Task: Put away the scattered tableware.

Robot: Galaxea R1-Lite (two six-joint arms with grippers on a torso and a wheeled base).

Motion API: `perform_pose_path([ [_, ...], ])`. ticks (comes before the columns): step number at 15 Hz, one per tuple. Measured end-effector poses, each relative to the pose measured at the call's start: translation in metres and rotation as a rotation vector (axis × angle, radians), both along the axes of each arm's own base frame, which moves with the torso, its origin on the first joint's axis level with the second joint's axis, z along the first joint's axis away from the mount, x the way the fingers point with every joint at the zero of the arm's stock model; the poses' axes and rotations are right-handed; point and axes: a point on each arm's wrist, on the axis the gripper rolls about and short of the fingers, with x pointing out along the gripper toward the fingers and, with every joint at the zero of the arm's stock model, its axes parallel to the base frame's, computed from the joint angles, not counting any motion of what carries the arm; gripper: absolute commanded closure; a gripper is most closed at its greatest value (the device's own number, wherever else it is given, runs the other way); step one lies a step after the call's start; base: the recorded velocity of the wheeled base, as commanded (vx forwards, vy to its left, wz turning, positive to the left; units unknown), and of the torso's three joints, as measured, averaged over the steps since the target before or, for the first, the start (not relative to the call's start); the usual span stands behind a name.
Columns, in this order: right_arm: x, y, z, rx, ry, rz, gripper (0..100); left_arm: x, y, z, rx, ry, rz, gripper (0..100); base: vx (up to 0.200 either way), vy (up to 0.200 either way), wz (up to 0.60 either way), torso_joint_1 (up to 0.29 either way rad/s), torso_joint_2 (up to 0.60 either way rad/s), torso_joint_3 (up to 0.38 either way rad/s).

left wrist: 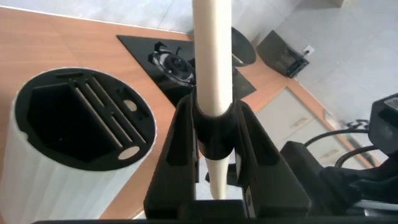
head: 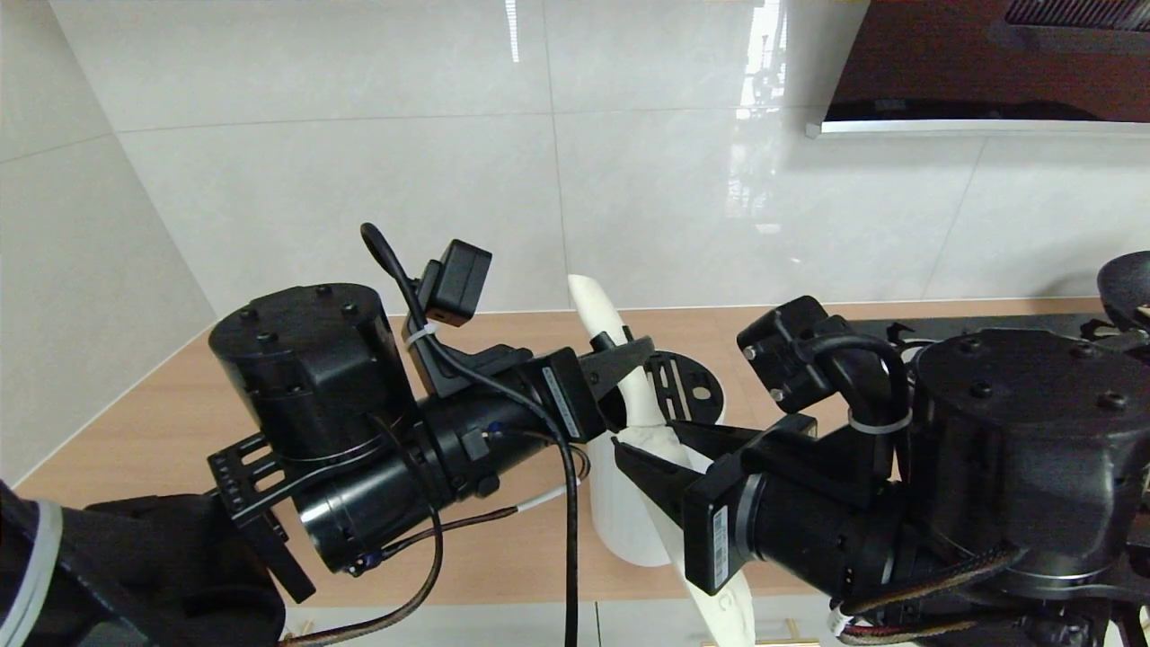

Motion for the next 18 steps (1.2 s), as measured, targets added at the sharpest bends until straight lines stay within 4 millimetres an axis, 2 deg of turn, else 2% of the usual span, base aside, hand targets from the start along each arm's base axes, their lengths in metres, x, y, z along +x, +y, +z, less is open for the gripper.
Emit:
perform_pose_path([
  [5,0.0,-0.001,0.002,0.01,-0.002,-0.005,100,0.0,0.0,0.001,-0.002,-0.003,0.0,100,0.0,0.0,0.0,0.0,0.0,0.0],
  [6,0.0,-0.001,0.003,0.011,-0.002,-0.008,0,0.0,0.0,0.001,-0.002,-0.003,0.0,100,0.0,0.0,0.0,0.0,0.0,0.0],
  [10,0.0,-0.002,0.005,0.022,-0.01,-0.02,0,-0.001,0.0,0.001,-0.001,-0.004,0.0,100,0.0,0.0,0.0,0.0,0.0,0.0],
  [13,-0.003,-0.006,0.009,0.029,-0.016,-0.02,0,-0.002,0.004,0.01,-0.02,-0.026,0.026,100,0.0,0.0,0.0,0.0,0.0,0.0],
  [16,-0.003,-0.023,0.024,0.061,-0.044,-0.049,0,-0.003,0.015,0.026,-0.051,-0.077,0.054,100,0.0,0.0,0.0,0.0,0.0,0.0],
  [18,0.003,-0.04,0.034,0.062,-0.059,-0.1,0,-0.002,0.029,0.043,-0.07,-0.147,0.097,100,0.0,0.0,0.0,0.0,0.0,0.0],
])
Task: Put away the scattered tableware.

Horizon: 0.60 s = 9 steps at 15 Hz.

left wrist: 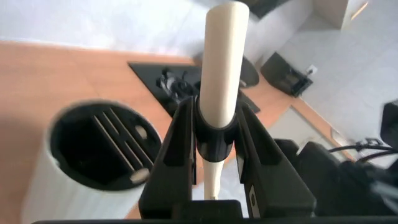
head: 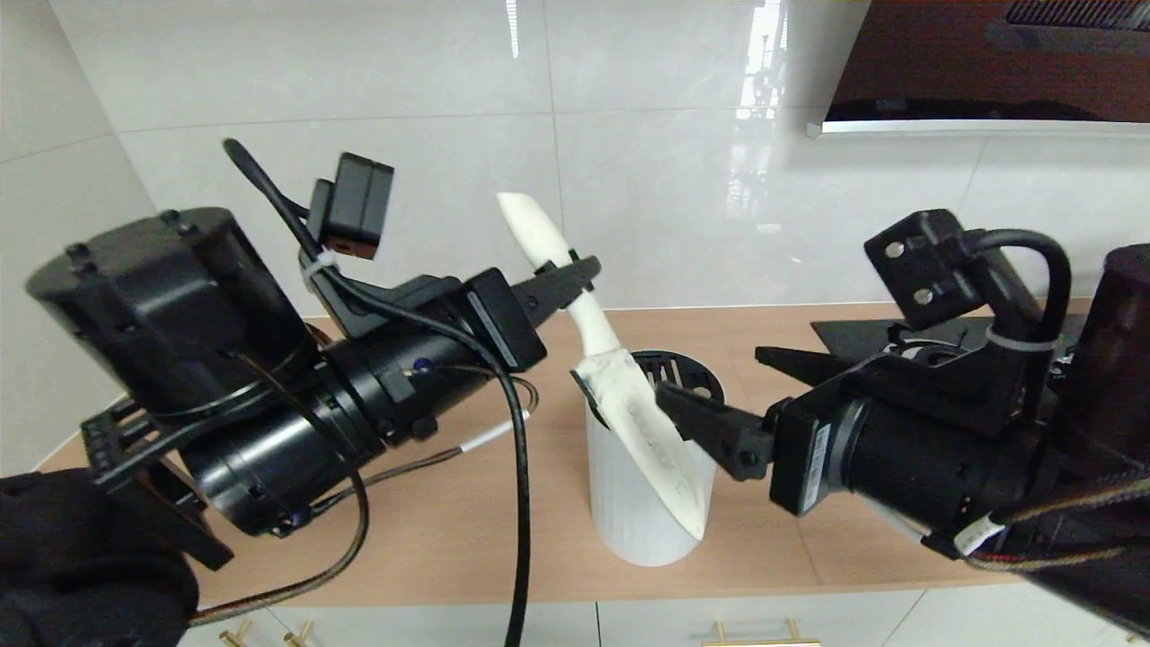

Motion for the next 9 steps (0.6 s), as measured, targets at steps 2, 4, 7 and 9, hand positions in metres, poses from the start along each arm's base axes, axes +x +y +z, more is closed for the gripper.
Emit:
perform_pose_path([
  [2,0.006,-0.016,0.009,-0.004,-0.026,-0.055,0,0.0,0.018,0.027,0.001,-0.133,0.038,100,0.0,0.0,0.0,0.0,0.0,0.0],
  [4,0.011,-0.025,0.015,0.004,-0.043,-0.095,0,-0.002,0.029,0.05,0.043,-0.301,0.025,100,0.0,0.0,0.0,0.0,0.0,0.0],
  [7,0.012,-0.029,0.017,0.0,-0.054,-0.11,0,-0.005,0.034,0.047,0.119,-0.41,-0.001,100,0.0,0.0,0.0,0.0,0.0,0.0],
  [9,0.013,-0.03,0.016,-0.001,-0.053,-0.113,0,0.002,0.03,0.04,0.153,-0.489,0.005,100,0.0,0.0,0.0,0.0,0.0,0.0],
])
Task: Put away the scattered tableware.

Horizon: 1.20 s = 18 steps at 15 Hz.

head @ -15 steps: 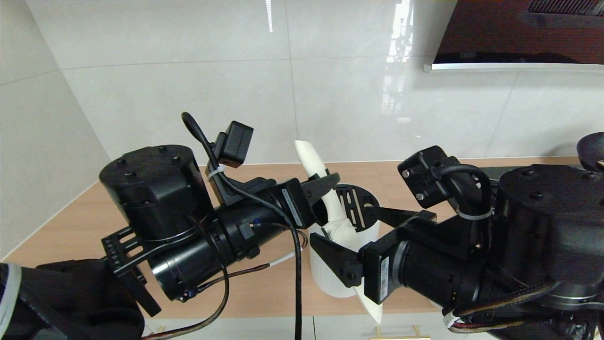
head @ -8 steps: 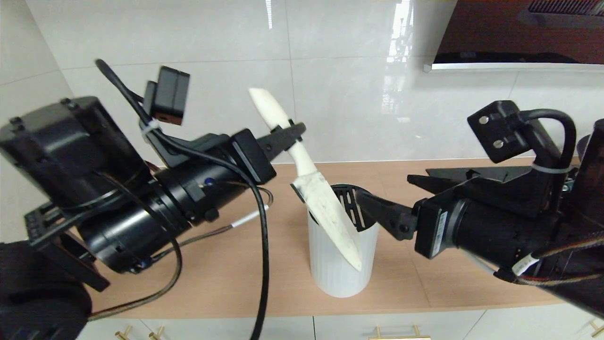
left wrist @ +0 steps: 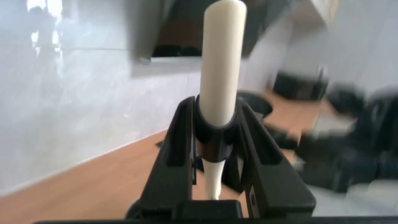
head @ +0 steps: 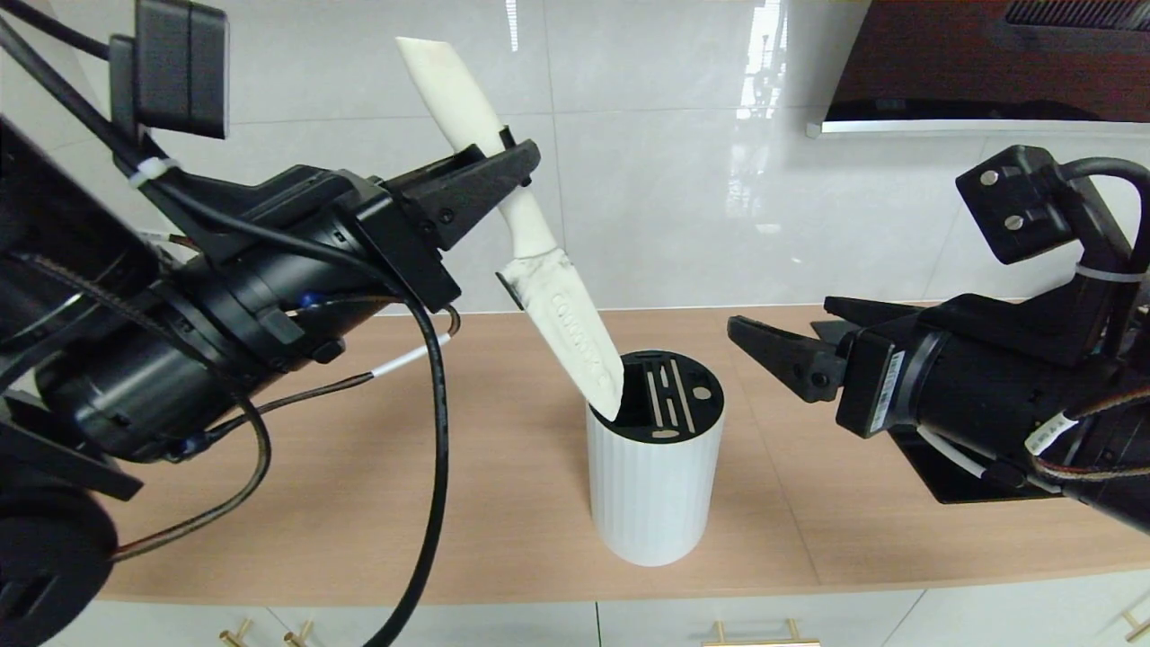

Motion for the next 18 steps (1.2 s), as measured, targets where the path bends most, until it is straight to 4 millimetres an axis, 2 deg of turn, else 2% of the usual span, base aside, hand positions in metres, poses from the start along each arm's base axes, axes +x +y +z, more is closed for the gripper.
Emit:
perform_pose_path([
  [3,0.0,0.0,0.0,-0.001,0.001,-0.001,0,0.016,-0.011,-0.013,0.011,-0.11,0.024,100,0.0,0.0,0.0,0.0,0.0,0.0],
  [6,0.0,0.0,-0.001,-0.002,0.002,-0.001,0,0.027,-0.018,-0.025,0.038,-0.093,0.031,100,0.0,0.0,0.0,0.0,0.0,0.0],
  [18,0.002,0.002,-0.003,-0.009,0.009,-0.002,0,0.044,-0.037,-0.056,0.068,-0.02,0.041,100,0.0,0.0,0.0,0.0,0.0,0.0],
])
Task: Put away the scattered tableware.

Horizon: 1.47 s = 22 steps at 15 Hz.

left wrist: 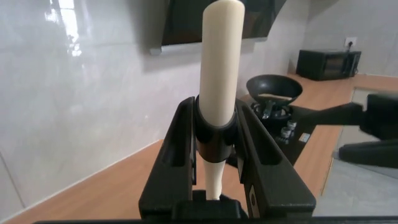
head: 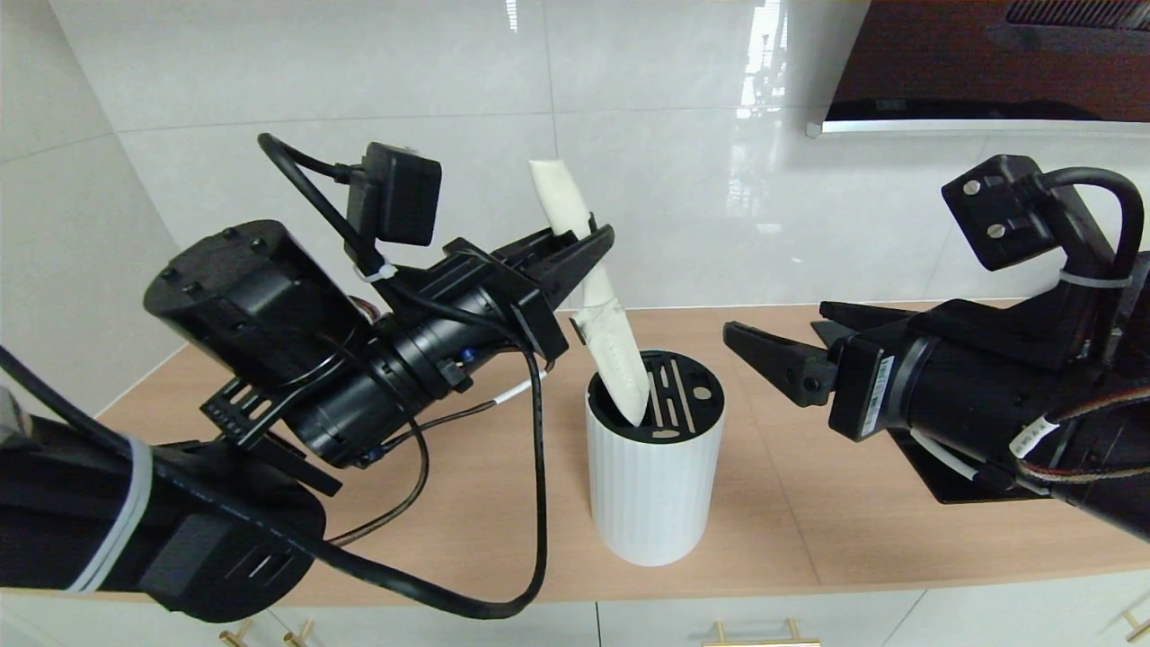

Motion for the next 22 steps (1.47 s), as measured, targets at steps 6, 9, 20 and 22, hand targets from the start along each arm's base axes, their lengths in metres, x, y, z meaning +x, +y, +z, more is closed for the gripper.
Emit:
perform_pose_path([
  [6,0.0,0.0,-0.001,-0.002,0.002,0.0,0,0.012,-0.021,-0.032,0.02,0.032,-0.028,100,0.0,0.0,0.0,0.0,0.0,0.0],
  [9,0.0,0.001,-0.001,-0.003,0.002,0.0,0,0.017,-0.028,-0.048,0.045,0.067,-0.033,100,0.0,0.0,0.0,0.0,0.0,0.0],
  [20,0.002,0.002,-0.003,-0.01,0.009,-0.001,0,0.027,-0.038,-0.08,0.088,0.134,-0.02,0,0.0,0.0,0.0,0.0,0.0,0.0],
  [22,0.002,0.002,-0.003,-0.01,0.009,-0.001,0,0.027,-0.039,-0.082,0.092,0.139,-0.023,0,0.0,0.0,0.0,0.0,0.0,0.0],
])
